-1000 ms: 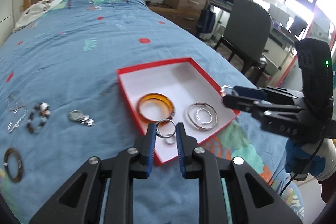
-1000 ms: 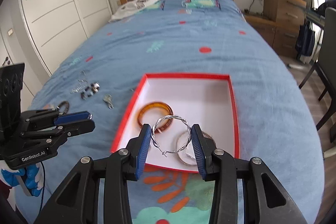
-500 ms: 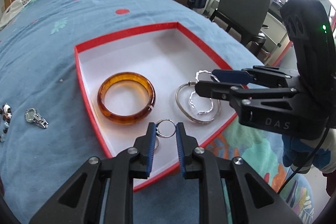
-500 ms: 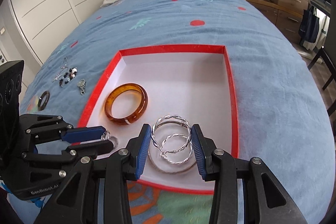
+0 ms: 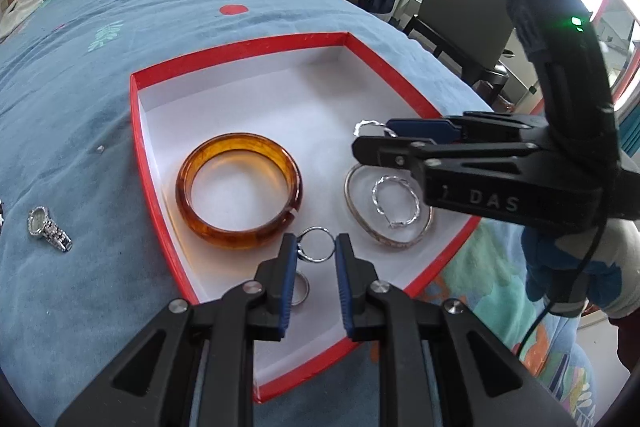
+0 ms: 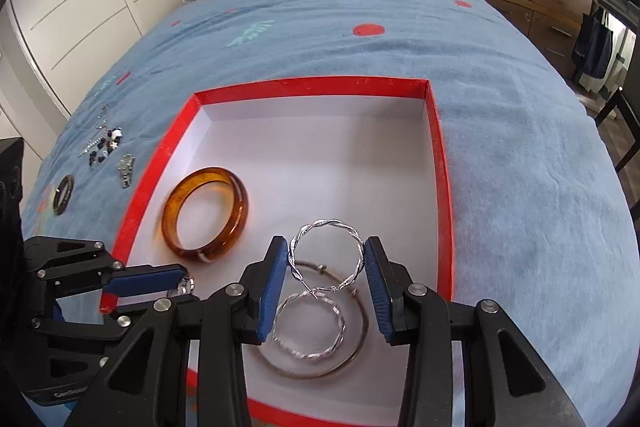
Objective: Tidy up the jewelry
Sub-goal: 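Carry the ring and hoop into the red box and open both tools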
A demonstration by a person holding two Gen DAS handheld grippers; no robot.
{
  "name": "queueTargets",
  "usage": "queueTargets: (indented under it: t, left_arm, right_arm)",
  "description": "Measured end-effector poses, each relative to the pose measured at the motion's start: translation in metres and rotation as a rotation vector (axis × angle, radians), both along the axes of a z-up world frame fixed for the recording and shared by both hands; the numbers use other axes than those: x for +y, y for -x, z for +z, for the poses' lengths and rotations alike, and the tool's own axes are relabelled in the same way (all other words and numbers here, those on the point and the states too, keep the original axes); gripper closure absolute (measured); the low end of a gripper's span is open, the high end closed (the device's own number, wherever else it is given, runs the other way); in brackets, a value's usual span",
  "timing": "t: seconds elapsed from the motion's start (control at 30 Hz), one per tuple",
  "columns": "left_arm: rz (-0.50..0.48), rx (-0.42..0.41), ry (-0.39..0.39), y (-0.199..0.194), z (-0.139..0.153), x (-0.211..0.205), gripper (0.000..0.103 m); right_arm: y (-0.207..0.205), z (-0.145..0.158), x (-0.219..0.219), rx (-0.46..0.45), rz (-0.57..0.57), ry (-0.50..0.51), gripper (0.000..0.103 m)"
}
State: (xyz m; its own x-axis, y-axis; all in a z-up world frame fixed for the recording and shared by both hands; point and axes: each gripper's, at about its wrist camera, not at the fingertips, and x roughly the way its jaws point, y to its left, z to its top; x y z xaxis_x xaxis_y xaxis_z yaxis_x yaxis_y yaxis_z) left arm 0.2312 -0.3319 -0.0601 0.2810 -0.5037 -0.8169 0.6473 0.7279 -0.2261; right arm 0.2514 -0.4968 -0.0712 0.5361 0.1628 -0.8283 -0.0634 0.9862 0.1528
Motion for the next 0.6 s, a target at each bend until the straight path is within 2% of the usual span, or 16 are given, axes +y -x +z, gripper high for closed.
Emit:
queueTargets:
  t: [0.4, 0.6]
  left_arm:
    - [-0.002, -0.047, -0.075, 0.004, -0.007, -0.007, 0.085]
    - [0.014, -0.029, -0.052, 0.0, -0.005, -0.004, 0.084]
  right_arm:
    - [-0.007, -0.009, 0.019, 0.03, 0.078, 0.141, 0.063]
    - [-0.005, -0.007, 0.015, 0.026, 0.077, 0.12, 0.063]
